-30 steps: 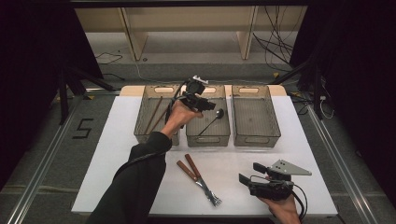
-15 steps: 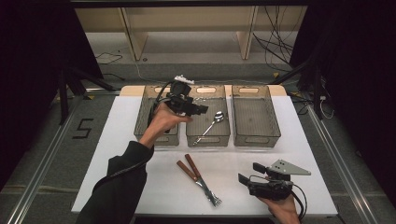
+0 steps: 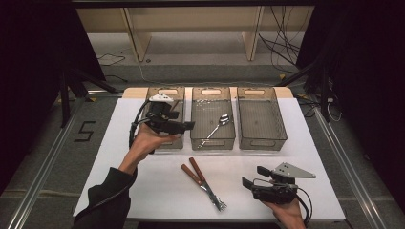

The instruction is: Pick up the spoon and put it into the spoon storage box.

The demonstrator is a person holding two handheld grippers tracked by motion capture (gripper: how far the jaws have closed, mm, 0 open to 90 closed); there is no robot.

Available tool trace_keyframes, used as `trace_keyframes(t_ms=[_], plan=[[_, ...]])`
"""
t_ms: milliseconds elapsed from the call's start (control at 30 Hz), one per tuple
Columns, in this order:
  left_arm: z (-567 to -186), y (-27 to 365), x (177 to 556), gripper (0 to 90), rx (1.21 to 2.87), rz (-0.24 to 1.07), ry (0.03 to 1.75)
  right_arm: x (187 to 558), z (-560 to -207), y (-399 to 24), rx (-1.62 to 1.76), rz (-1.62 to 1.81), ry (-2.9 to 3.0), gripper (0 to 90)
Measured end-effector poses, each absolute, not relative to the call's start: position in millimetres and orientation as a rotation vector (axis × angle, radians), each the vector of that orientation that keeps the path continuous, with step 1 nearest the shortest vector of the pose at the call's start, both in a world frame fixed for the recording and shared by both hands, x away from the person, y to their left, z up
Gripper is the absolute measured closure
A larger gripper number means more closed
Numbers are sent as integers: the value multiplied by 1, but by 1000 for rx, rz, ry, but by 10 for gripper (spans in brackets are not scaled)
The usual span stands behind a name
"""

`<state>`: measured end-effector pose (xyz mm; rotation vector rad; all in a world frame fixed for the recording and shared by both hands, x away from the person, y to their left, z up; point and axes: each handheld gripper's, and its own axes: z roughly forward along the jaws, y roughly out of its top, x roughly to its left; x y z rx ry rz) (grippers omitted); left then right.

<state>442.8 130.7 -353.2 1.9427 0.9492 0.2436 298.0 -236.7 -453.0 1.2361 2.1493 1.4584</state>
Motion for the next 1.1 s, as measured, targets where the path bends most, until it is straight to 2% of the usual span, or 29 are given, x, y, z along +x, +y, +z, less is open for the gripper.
trace_keyframes(t_ms=[533,1100], plan=[[-376,163,412,168,1920,262,953,300,-449,-234,1233,1438,2151,243],[-406,179,377,160,1894,260,947,310,-440,-219,1226,1368,2198,242]])
